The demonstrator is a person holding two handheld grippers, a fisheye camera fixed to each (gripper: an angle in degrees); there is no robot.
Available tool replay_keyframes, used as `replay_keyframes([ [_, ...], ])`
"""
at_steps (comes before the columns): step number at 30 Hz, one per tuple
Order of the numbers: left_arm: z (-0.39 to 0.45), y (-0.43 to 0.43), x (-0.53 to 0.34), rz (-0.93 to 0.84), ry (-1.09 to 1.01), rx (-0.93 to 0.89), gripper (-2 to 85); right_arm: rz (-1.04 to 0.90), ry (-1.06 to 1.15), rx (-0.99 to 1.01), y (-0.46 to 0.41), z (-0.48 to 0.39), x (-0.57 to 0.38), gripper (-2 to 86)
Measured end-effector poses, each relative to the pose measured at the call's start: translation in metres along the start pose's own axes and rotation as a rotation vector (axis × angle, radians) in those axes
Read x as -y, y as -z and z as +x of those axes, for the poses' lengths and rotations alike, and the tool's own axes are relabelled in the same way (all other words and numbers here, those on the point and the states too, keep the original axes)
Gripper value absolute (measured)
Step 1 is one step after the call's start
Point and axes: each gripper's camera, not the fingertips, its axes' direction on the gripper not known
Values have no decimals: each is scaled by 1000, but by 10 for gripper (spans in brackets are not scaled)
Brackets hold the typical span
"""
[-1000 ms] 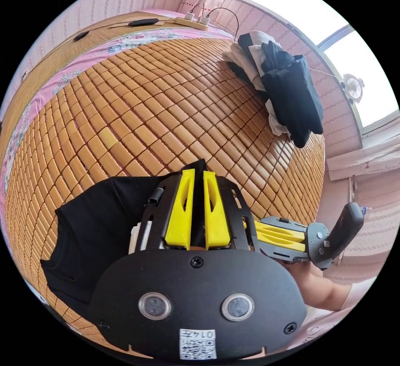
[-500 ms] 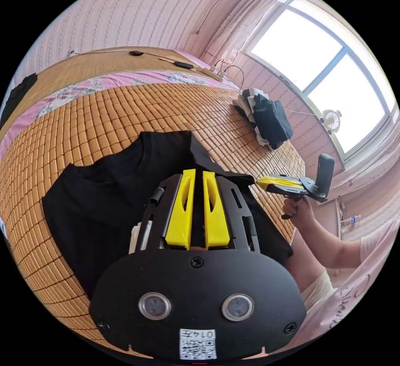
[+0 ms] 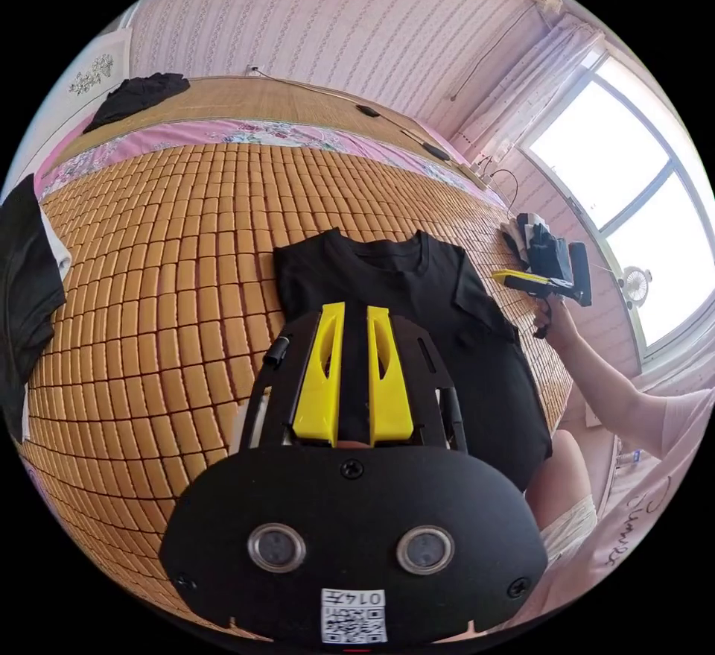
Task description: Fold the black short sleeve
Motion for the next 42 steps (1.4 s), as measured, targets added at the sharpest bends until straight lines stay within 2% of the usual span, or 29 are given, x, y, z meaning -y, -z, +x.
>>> replay_keyframes([
  [5, -33, -8, 27, -34, 46, 57, 77, -69, 0, 44, -23, 2, 31, 103],
  [8, -47, -19, 43, -80, 99, 48, 88, -76, 8, -20, -30, -1, 38, 60],
  [11, -54, -23, 52, -133, 111, 50, 59, -106, 30, 2, -33, -2, 43, 9],
  [13, -55, -15, 55, -120, 104, 51, 9, -91, 10, 2, -29, 2, 46, -2],
  [17, -60, 8, 63, -28, 180, 2, -7, -27, -36, -21, -13, 9, 50, -6],
  [23, -19, 70, 70, 8, 22, 33, -10, 46, 18, -3, 33, 1, 24, -6],
  [29, 37, 171, 1, 24, -160, -91, -10, 129, 106, 107, 107, -19, -67, -6],
  [33, 71, 232, -89, -19, -227, -114, -9, 118, 61, 231, 134, -22, -164, -5],
  [35, 75, 244, -136, -32, -193, -124, -9, 25, 28, 295, 116, -18, -208, -3],
  [37, 70, 239, -197, -51, -117, -149, -9, -127, -93, 354, 76, -9, -263, 1],
  [39, 61, 222, -235, -105, -16, -179, -9, -156, -154, 358, 59, -7, -292, 2],
  [42, 56, 205, -276, -143, 68, -189, -9, -71, -248, 387, 57, -3, -315, 3],
])
